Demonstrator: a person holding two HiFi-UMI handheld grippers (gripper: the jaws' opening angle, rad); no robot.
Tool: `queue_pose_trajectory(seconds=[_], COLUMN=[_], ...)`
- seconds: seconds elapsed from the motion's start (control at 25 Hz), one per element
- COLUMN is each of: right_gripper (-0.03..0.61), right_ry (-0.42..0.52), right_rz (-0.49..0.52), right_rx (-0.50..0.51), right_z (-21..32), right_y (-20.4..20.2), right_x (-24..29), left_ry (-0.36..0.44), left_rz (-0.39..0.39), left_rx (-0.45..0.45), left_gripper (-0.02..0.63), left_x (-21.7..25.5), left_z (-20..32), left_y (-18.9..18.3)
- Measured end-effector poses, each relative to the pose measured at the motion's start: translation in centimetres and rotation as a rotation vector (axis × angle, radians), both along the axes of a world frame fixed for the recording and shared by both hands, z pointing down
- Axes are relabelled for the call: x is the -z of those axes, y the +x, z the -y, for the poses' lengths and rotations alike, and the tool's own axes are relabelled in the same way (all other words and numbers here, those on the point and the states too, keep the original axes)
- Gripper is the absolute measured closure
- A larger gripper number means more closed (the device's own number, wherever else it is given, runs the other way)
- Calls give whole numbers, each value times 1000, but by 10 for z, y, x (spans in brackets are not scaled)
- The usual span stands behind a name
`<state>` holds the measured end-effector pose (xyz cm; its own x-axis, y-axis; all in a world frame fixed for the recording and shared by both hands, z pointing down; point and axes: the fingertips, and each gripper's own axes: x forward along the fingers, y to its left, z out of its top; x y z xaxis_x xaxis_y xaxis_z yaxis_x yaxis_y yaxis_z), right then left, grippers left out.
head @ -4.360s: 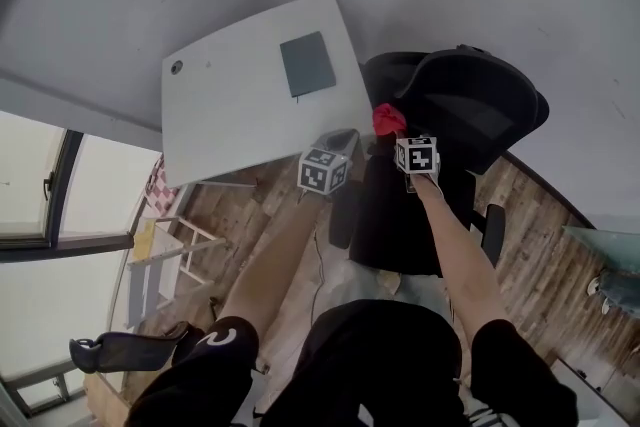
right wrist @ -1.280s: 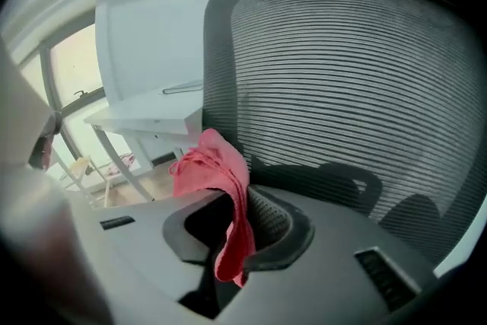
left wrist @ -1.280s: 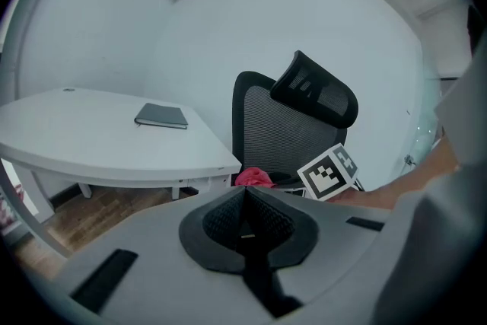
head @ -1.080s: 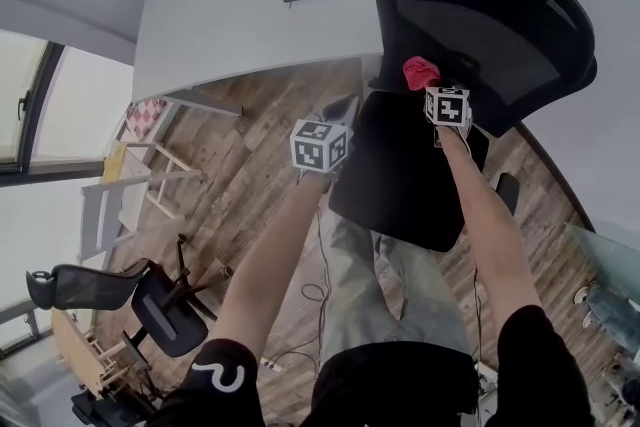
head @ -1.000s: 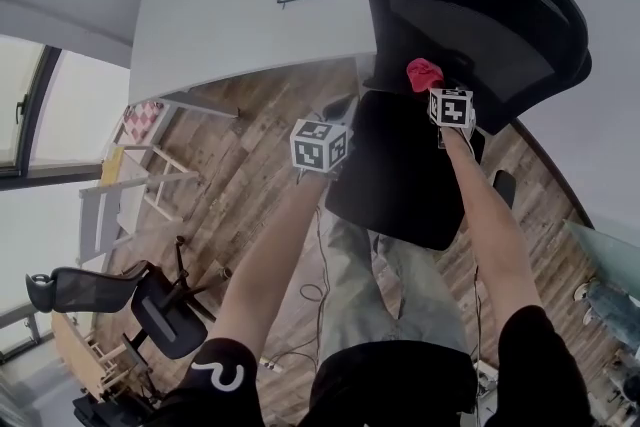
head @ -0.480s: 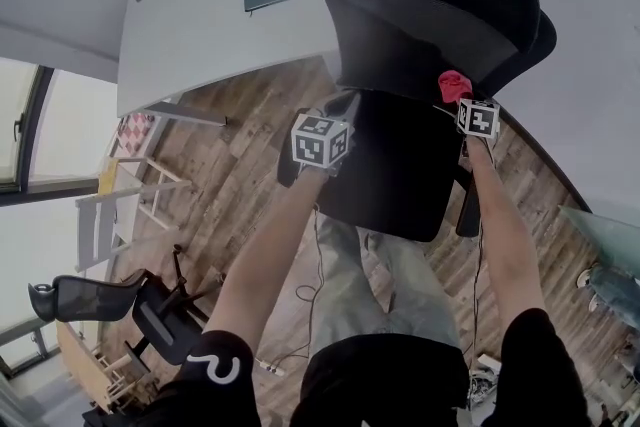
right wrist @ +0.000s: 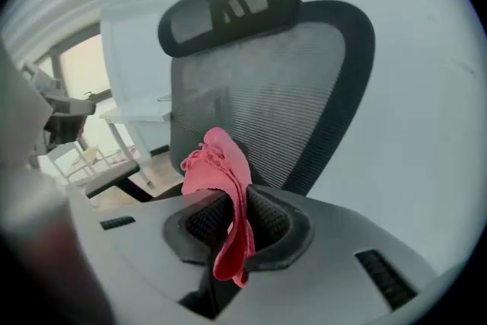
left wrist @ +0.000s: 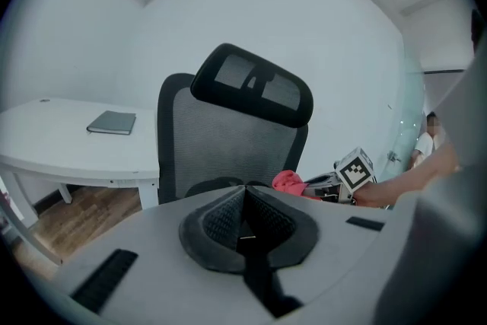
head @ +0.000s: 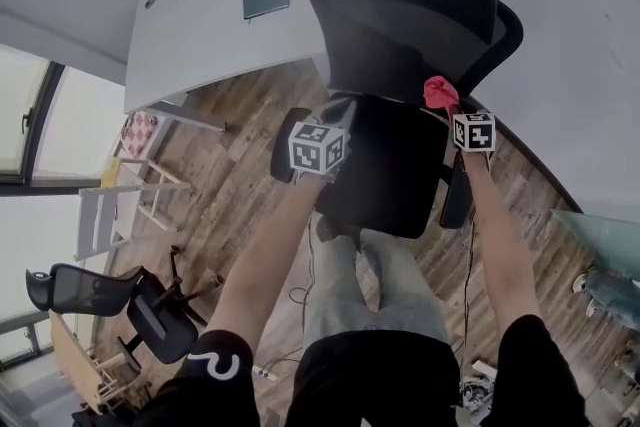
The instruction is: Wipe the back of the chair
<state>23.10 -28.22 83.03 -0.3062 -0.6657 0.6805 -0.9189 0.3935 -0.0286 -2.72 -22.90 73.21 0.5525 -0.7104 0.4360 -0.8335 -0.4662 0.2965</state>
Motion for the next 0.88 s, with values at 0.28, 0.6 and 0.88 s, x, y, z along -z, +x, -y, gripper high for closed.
queue_pose_trajectory(seconds=[0.28, 0.6, 0.88], right_gripper=[515, 515, 515], right_ry=[152, 291, 336], right_rz=[109, 188, 232], right_rx=[129, 159, 148], right_z=[-98, -268, -391], right_y=[-52, -73, -65], right_x=[98, 205, 260], left_ry=[102, 173, 248], left_rz=[-44, -42, -29], left_rx=[20, 72, 88], left_gripper=[589, 589, 589], left_x=[71, 125, 186], left_z=[-84, -243, -359], left_y=[-7, -30, -18])
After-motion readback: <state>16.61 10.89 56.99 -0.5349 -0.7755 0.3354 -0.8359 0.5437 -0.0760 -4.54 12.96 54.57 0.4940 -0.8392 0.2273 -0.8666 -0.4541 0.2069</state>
